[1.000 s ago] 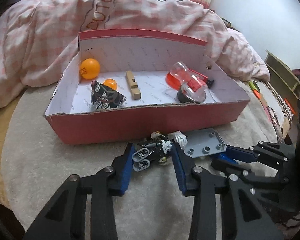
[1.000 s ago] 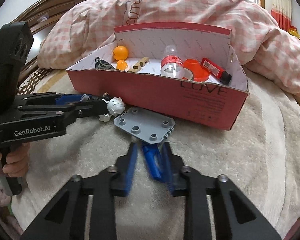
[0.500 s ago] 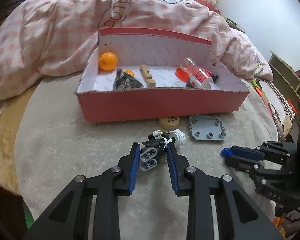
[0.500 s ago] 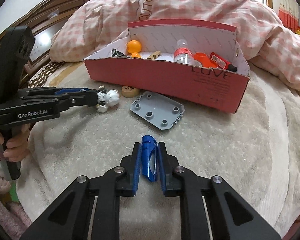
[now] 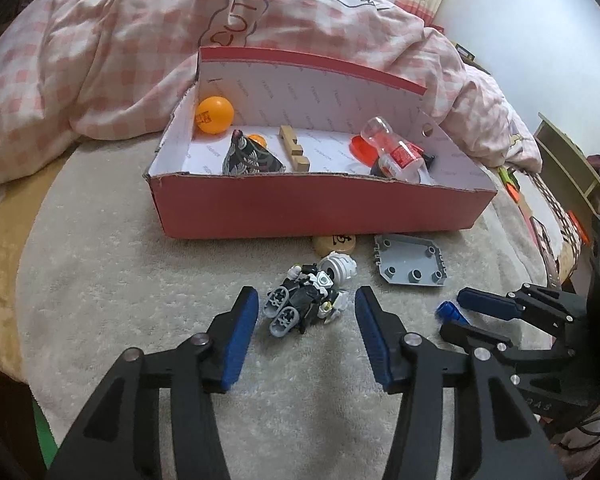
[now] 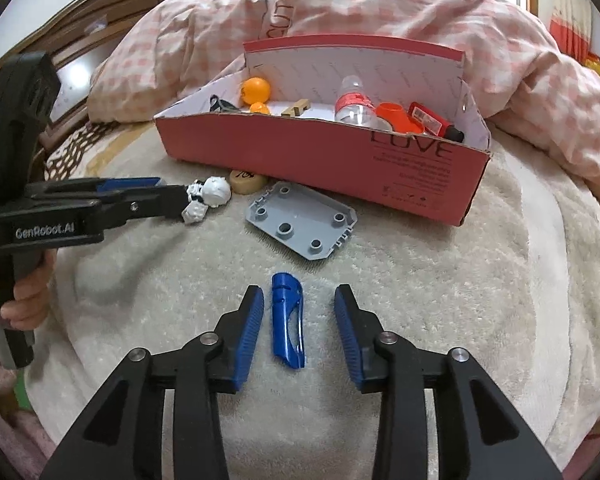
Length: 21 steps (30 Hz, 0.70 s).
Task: Organize objects
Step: 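Grasp the robot figure with the left tool while the right grasps the blue clip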
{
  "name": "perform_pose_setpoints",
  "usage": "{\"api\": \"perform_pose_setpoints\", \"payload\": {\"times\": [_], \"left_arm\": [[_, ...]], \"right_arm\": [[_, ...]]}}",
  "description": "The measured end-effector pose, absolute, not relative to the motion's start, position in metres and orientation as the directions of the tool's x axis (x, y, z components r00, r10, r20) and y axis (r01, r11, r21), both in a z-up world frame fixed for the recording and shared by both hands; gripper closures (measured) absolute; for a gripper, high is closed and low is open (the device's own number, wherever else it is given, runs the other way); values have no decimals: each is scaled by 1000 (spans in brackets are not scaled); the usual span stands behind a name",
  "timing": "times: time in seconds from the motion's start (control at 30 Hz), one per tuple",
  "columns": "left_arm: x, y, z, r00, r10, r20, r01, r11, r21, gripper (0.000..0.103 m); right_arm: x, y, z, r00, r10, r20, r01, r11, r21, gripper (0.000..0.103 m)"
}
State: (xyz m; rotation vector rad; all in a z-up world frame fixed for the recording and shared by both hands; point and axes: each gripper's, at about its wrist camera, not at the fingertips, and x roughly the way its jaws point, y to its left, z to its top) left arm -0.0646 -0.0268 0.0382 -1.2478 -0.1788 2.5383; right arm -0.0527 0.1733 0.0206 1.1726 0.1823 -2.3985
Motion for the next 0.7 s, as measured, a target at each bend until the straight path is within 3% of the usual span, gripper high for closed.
{"api": "perform_pose_setpoints", "payload": {"times": [0.7], "left_arm": [[-78,5,23,-594,255,-763,-286,-953,-95,44]], "right_arm": [[-42,178,19,-545,-332,-770,427,-900,86,65]]}}
